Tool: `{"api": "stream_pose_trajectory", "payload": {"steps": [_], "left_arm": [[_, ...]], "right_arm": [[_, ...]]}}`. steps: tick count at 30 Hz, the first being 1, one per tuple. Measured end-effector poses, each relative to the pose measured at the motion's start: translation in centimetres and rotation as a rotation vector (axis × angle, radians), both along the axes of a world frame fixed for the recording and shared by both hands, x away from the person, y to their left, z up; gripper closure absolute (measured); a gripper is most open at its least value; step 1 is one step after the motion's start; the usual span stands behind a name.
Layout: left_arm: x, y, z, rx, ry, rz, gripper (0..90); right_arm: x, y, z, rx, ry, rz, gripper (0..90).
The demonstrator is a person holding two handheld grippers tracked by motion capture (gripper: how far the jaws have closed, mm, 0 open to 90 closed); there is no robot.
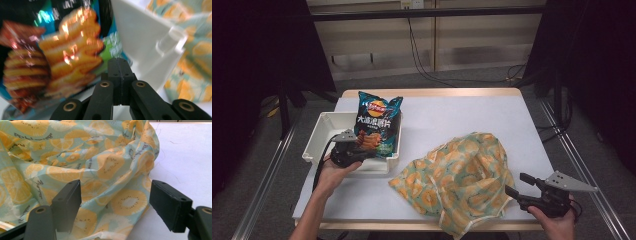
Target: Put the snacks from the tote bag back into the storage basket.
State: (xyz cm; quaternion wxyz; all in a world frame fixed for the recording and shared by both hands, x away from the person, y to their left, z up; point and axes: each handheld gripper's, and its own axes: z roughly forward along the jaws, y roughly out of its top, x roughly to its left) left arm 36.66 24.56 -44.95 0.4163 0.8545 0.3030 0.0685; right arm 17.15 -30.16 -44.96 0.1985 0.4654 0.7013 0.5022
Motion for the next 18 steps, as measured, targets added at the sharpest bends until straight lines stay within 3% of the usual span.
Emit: {"api": "stream_pose_trajectory", "payload": {"steps": [4,9,12,14,16,18], "left_arm": [[0.8,0.4,-1.2,0.067,0.028,0.065,90.0],[1.7,0.2,-1.4,0.066,0.033,0.081,90.0],[2.0,-0.4,-1.3,0.093,0.047,0.067,90.0],[2.1,-1.0,-1.2,0.094,0.054,0.033,90.0],[2.3,-1.6,-1.3,0.129,0.058,0.023,90.0],[2.7,-1.7,-1.4,0.118,0.064,0.029,90.0]], "right_arm": [[0.0,0.1,0.0,-0.004,0.002,0.002,25.3],[0.1,0.1,-0.1,-0.005,0.002,0.002,25.3],[0.1,0.1,-0.2,-0.007,0.007,0.006,25.3],[0.2,0.2,-0.2,-0.008,0.004,0.007,25.4],[0.1,0.2,-0.1,-0.009,0.002,0.01,25.4],[0.1,0.2,-0.1,-0.007,0.003,0.01,25.4]]}}
